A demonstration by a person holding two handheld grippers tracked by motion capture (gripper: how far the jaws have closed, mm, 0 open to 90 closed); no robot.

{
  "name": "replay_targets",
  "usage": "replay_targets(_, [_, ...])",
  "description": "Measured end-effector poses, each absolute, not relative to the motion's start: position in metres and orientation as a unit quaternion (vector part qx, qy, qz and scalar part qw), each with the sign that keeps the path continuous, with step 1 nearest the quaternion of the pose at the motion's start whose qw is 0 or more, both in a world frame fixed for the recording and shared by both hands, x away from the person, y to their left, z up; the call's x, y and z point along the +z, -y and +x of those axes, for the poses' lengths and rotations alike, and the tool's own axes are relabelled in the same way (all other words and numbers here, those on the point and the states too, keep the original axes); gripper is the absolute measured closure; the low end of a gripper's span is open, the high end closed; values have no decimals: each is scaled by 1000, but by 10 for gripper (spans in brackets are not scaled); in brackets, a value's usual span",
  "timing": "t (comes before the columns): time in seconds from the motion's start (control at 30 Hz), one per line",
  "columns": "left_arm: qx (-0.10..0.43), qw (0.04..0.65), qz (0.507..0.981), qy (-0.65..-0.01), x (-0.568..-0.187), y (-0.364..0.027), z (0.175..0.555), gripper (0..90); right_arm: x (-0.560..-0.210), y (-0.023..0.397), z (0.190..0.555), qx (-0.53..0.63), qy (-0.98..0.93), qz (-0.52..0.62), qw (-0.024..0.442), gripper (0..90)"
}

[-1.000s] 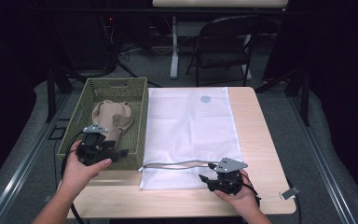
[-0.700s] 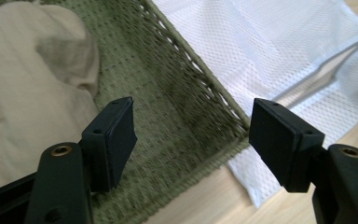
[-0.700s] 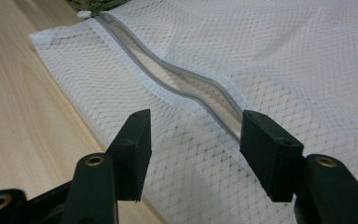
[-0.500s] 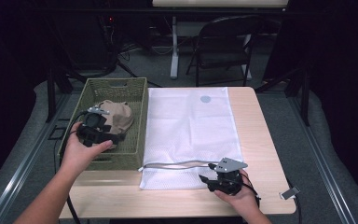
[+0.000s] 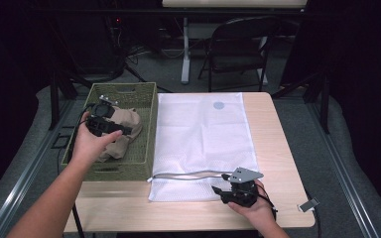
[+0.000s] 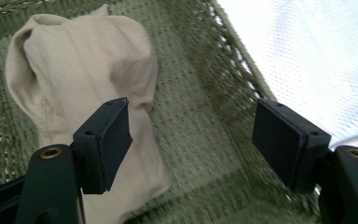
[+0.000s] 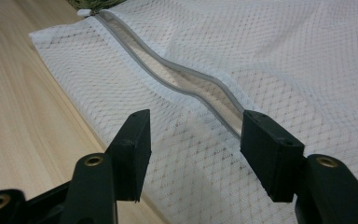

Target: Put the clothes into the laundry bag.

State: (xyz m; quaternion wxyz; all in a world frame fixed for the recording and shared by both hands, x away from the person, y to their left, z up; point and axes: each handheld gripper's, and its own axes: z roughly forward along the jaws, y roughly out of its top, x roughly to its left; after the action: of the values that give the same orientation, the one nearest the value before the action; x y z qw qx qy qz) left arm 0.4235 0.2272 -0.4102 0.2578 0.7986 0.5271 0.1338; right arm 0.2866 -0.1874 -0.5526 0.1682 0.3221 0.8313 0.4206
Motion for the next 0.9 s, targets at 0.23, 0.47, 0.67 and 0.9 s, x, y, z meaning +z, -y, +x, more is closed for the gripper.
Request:
replay_targets(0.23, [141,240,798,-535,-414,-226,437,277,-553,188,287,419,-832,322,169,424])
replay_targets(0.47, [140,232,796,-542,-412,-228,445,277,-553,188,287,418,-833,321,166,424])
replay_targets(0.67, [138,227,792,-549,-411,-230,451,277,-554,188,287,417,-834,322,166,424])
replay_targets(0.9, [134,216,788,-560,-415,-233,460,277,-554,188,288,418,-834,322,165,424])
